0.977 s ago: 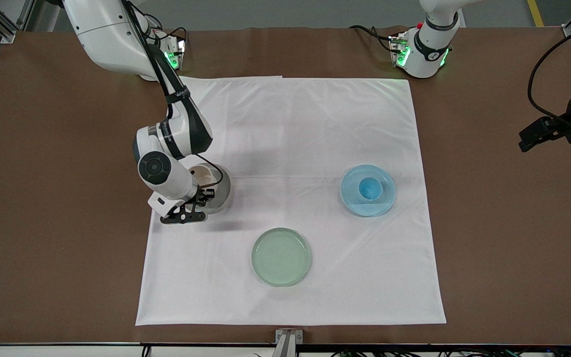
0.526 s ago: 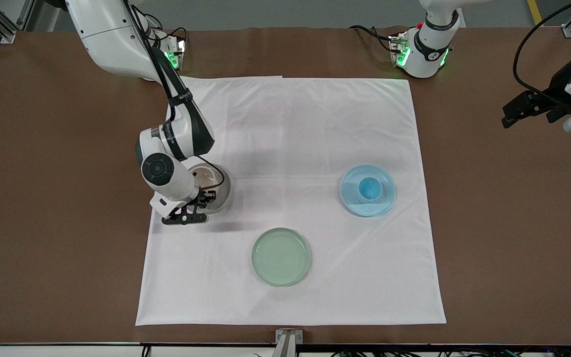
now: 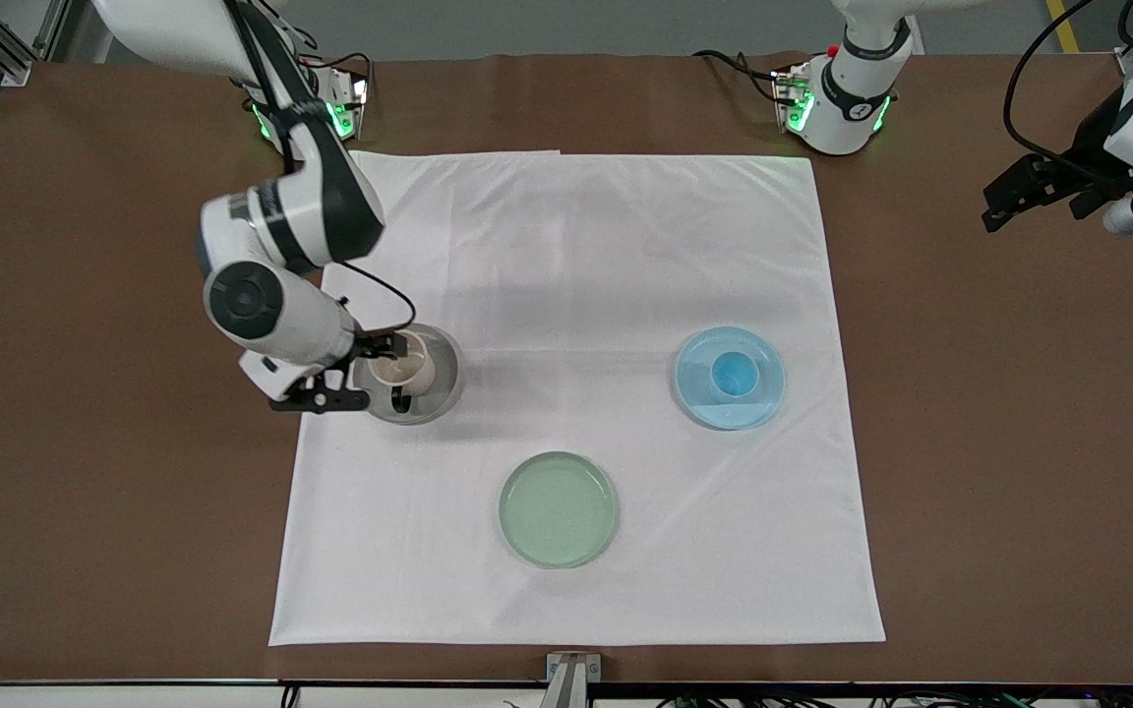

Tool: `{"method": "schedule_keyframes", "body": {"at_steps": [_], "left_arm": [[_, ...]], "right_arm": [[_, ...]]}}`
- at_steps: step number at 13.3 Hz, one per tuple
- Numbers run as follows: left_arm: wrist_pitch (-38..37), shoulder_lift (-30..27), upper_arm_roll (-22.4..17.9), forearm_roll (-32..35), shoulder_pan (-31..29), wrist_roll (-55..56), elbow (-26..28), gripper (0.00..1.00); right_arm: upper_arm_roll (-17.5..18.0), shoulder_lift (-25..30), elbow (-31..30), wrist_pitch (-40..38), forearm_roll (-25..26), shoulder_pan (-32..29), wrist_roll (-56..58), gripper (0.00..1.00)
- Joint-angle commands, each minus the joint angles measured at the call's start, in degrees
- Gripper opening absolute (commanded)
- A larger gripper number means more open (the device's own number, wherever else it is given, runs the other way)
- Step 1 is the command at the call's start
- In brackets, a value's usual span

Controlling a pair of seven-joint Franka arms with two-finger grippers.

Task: Place blue cup in blue plate and white mug in gray plate

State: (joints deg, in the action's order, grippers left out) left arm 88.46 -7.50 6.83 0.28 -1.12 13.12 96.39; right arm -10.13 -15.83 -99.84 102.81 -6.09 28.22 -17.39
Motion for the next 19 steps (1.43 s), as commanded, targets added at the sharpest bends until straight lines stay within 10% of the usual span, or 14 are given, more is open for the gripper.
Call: {"method": "schedule_keyframes", "body": {"at_steps": [1, 11, 19], "left_arm": [[0.6, -0.8, -0.3, -0.1, 0.2, -0.6, 0.7, 1.00], [0.7, -0.4, -0.3, 0.0, 0.2, -0.6, 0.6, 1.00], [0.7, -0.8, -0.2, 0.0, 0.2, -0.6, 0.6, 1.00]], "right_arm": [[0.2, 12.5, -5.6, -6.7, 1.4, -6.0, 1.8, 1.00], [0.2, 19.6, -8.7, -6.6, 4.4, -24.3, 19.0, 1.00], [0.3, 15.1, 11.0, -8.6, 6.0, -24.9, 18.6, 1.00]]}}
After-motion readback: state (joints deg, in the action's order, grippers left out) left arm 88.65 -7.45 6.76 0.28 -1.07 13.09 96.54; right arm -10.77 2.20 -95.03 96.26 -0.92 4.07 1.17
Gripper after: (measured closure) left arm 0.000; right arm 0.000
